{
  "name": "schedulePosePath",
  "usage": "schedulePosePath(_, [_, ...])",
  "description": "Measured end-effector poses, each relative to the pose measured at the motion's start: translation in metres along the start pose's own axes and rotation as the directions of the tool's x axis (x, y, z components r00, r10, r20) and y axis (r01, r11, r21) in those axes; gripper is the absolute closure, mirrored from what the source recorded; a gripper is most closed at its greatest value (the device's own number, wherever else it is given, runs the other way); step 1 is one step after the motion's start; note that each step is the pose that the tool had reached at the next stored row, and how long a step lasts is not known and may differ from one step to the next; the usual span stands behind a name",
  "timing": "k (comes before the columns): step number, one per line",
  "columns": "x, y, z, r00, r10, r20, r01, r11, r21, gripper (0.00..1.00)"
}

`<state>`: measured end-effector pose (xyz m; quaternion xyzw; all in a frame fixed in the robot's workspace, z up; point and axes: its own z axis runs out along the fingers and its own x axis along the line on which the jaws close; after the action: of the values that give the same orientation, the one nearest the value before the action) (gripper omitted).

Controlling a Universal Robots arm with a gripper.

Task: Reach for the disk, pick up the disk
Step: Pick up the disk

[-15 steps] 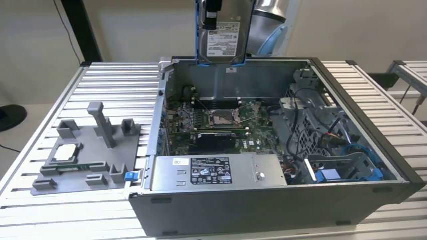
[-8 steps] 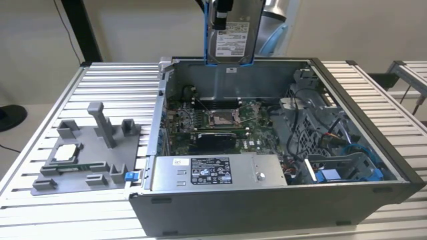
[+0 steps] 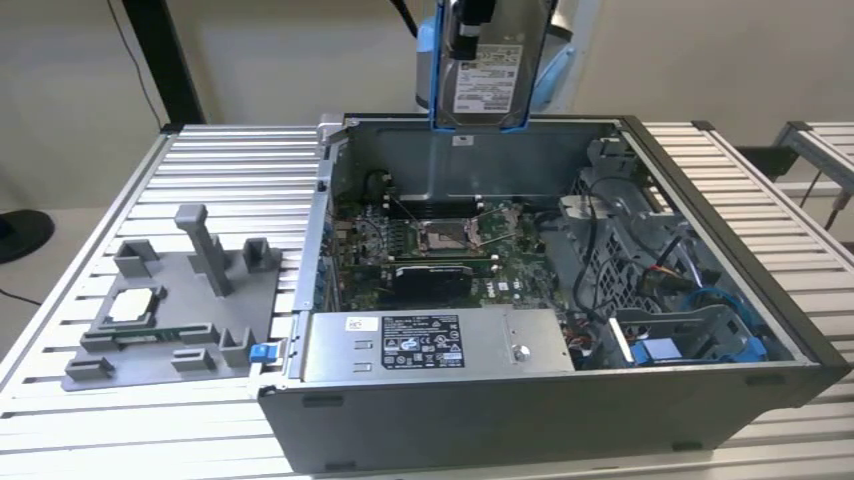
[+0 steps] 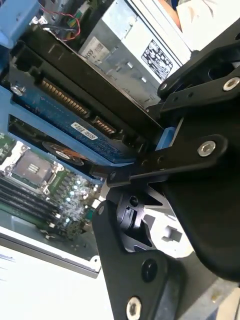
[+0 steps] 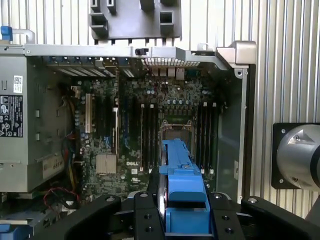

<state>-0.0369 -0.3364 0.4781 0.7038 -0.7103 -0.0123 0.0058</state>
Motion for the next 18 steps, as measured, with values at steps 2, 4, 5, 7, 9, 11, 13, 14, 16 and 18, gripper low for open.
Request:
schedulePosePath(2, [-0.0001,-0.0076,-0.0002,1.0,0.0,-0.0001,0.0,1.0,-0.0003,1.0])
schedulePosePath(4, [-0.0001,-0.015,-0.0003,1.0,0.0,0.0001,0.0,1.0,-0.0005,1.0])
schedulePosePath(5, [-0.0001,-0.0185,-0.0004,1.0,0.0,0.0,0.0,1.0,-0.0006,1.0])
schedulePosePath(7, [-0.0002,-0.0256,-0.0006,1.0,0.0,0.0,0.0,1.0,-0.0008,1.0])
schedulePosePath(9, [-0.0003,-0.0326,-0.0008,1.0,0.0,0.0,0.0,1.0,-0.001,1.0])
schedulePosePath(11, [-0.0004,-0.0399,-0.001,1.0,0.0,0.0001,0.0,1.0,-0.0012,1.0])
schedulePosePath(13, [-0.0005,-0.0466,-0.0011,1.0,0.0,0.0,0.0,1.0,-0.0014,1.0])
schedulePosePath(14, [-0.0005,-0.0499,-0.0013,1.0,0.0,0.0,0.0,1.0,-0.0015,1.0])
schedulePosePath(16, [-0.0005,-0.0564,-0.0014,1.0,0.0,0.0001,0.0,1.0,-0.0016,1.0])
schedulePosePath(18, [-0.0006,-0.0627,-0.0016,1.0,0.0,0.0,0.0,1.0,-0.0017,1.0])
